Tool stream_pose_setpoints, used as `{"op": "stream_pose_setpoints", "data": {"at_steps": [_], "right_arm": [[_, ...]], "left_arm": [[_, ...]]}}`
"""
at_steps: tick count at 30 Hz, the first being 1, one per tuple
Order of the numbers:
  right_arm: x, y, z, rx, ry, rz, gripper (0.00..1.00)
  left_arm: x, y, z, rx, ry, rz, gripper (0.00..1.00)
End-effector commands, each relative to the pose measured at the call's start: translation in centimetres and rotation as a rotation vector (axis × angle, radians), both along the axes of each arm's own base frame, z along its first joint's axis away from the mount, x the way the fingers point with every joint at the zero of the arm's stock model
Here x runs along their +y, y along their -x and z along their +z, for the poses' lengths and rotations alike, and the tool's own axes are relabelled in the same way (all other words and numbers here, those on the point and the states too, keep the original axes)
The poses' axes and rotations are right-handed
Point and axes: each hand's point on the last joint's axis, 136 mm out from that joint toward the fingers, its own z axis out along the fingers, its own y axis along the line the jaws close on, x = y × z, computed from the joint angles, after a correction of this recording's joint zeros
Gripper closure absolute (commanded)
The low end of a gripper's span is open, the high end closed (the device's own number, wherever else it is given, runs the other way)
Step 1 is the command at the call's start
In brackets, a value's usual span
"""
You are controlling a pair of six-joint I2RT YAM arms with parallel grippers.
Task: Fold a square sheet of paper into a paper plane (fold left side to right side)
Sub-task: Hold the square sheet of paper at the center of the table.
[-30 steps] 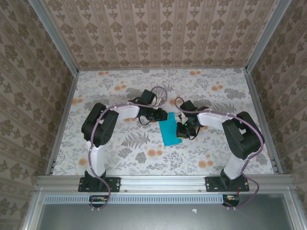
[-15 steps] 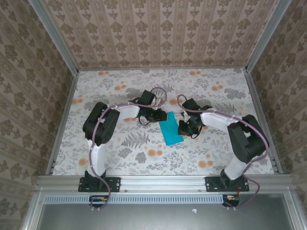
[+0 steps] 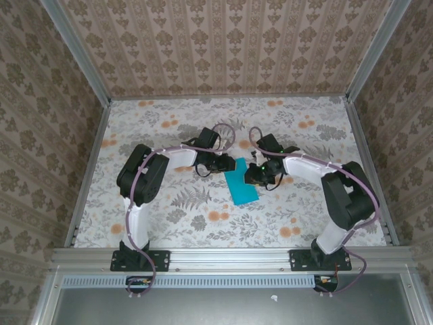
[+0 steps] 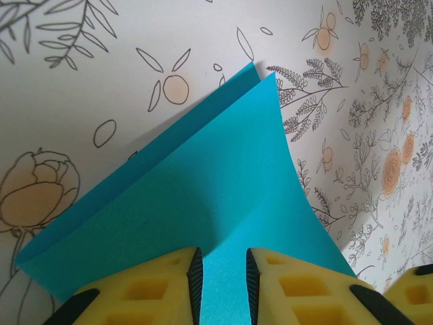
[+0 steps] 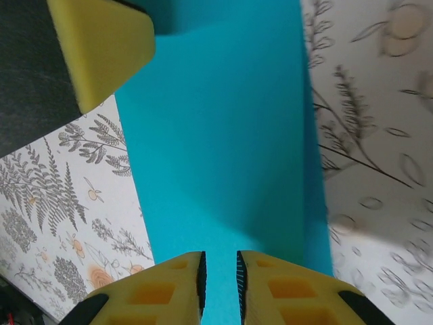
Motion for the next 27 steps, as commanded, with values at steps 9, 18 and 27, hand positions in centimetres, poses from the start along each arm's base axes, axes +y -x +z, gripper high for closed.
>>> {"op": "stream_pose_setpoints", "data": {"at_steps": [9,18,27], "right_arm": [[2.3,-4.4,-1.0,-0.045,-0.031,0.015,0.79],[0.1,-3.5,-4.2,0.037,0.116,0.000,0.83],[-1.1,-1.9,-6.0,0.103,0.176,0.010,0.95]], "left_arm": [[0.5,0.5,-2.0,0.031,-0.058,-0.006,0.73],[0.7,-0.1,-0.4,0.009,-0.028,0.005,0.73],[0.0,0.9,4.0,-0.033,0.084,-0.017,0.73]]}}
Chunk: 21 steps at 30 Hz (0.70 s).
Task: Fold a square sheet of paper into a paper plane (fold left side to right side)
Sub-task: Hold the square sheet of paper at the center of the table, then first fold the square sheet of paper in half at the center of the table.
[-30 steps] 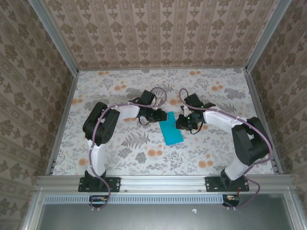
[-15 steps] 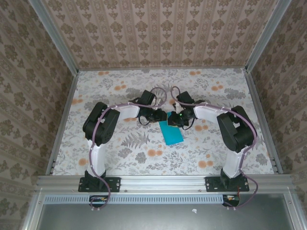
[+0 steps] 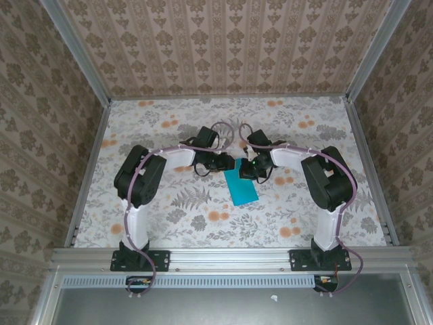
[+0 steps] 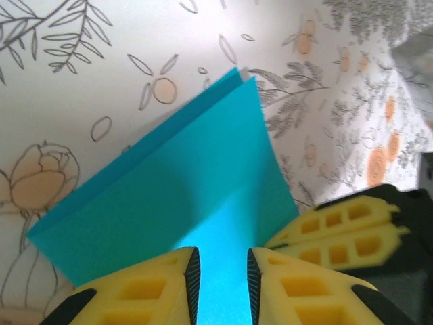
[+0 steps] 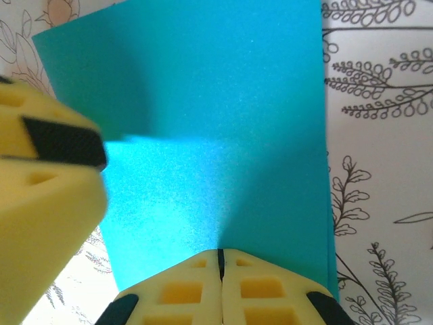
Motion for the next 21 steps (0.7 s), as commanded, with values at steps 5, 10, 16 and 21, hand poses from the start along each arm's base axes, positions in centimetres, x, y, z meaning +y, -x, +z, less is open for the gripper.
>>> {"op": "stream_pose_setpoints", "data": {"at_steps": [5,10,16,21], "right_arm": [[-2.4,2.2,-3.2,0.115,0.134,-0.005,0.96],[-2.6,2.2,-3.3,0.121,0.149,0.001,0.96],[-3.3,2.7,-3.6,0.141,0.195,0.017,0.97],[-4.0,2.8,-3.8,0.147,0.235,0.028,0.97]], "left_arm": [[-0.7,1.8,1.5,0.025,0.090,-0.006,0.80],[-0.7,2.4,-0.2,0.066,0.069,-0.001,0.82],[-0.3,2.0,-1.7,0.083,0.047,0.024,0.83],[0.4,1.6,-2.5,0.093,0.033,0.048,0.83]]}}
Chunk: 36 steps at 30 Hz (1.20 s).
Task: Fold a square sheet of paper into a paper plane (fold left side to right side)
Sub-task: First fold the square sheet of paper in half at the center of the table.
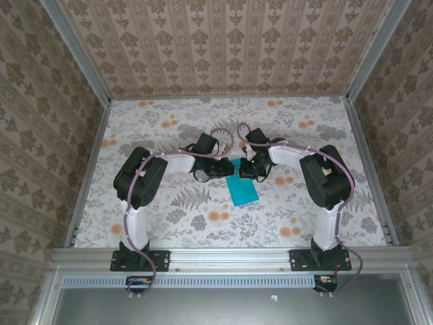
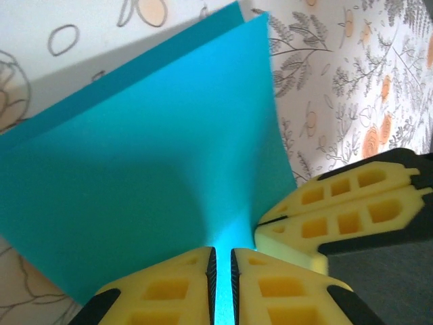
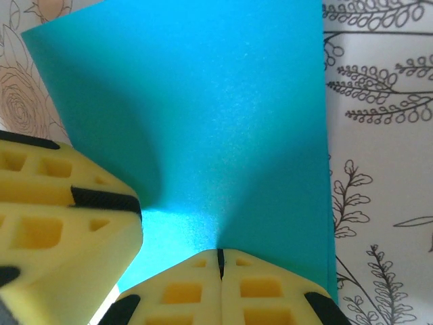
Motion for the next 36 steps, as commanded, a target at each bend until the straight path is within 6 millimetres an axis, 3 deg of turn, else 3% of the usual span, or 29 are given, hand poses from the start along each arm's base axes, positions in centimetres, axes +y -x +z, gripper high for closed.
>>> {"op": "stream_pose_setpoints", "data": {"at_steps": [1,27,33,36], "right_arm": [[-3.8,2.9,-3.8,0.121,0.206,0.007,0.97],[-4.9,3.7,-4.5,0.141,0.259,0.031,0.98],[-4.6,3.9,-4.6,0.143,0.234,0.013,0.98],[-4.3,3.8,-4.6,0.145,0.218,0.004,0.98]], "left_arm": [[0.7,-0.3,-1.1,0.022,-0.014,0.032,0.83],[3.7,-6.3,-2.3,-0.009,-0.071,0.137,0.83],[4.0,-6.9,-2.6,-0.009,-0.078,0.146,0.83],[4.2,-6.8,-1.6,-0.035,-0.071,0.144,0.83]]}}
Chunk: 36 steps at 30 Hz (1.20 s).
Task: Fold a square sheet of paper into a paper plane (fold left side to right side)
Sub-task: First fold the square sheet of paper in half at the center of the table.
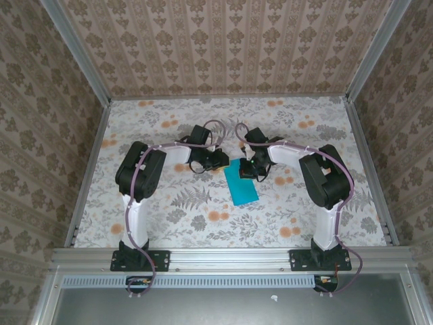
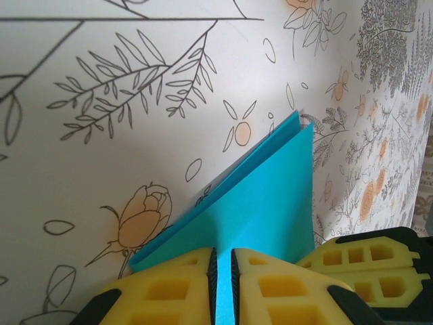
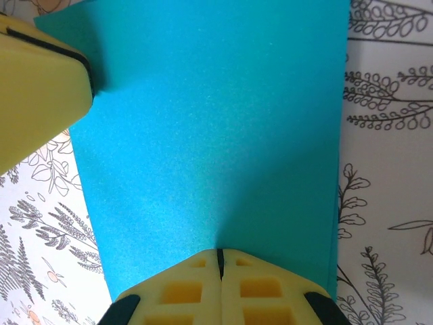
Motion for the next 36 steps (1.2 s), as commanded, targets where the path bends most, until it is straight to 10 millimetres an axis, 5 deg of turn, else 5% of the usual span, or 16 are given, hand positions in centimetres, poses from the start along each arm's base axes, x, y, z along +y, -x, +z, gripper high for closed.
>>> {"op": "stream_pose_setpoints", "data": {"at_steps": [1,8,14,23,36], "right_arm": [[-3.9,3.6,-4.3,0.147,0.184,-0.041,0.98],[-3.7,3.4,-4.2,0.144,0.171,-0.053,0.99],[-3.6,3.3,-4.1,0.145,0.167,-0.058,0.99],[-3.6,3.2,-4.2,0.150,0.173,-0.058,0.99],[-3.7,3.2,-4.2,0.153,0.181,-0.052,0.99]], "left_arm": [[2.4,-2.3,-0.8,-0.095,-0.086,0.059,0.83],[2.9,-1.4,3.1,-0.180,-0.067,0.054,0.81],[2.1,1.9,4.0,-0.171,-0.056,0.006,0.81],[0.2,5.2,2.4,-0.101,-0.023,-0.021,0.82],[-1.6,6.5,-0.1,-0.042,-0.022,-0.043,0.82]]}}
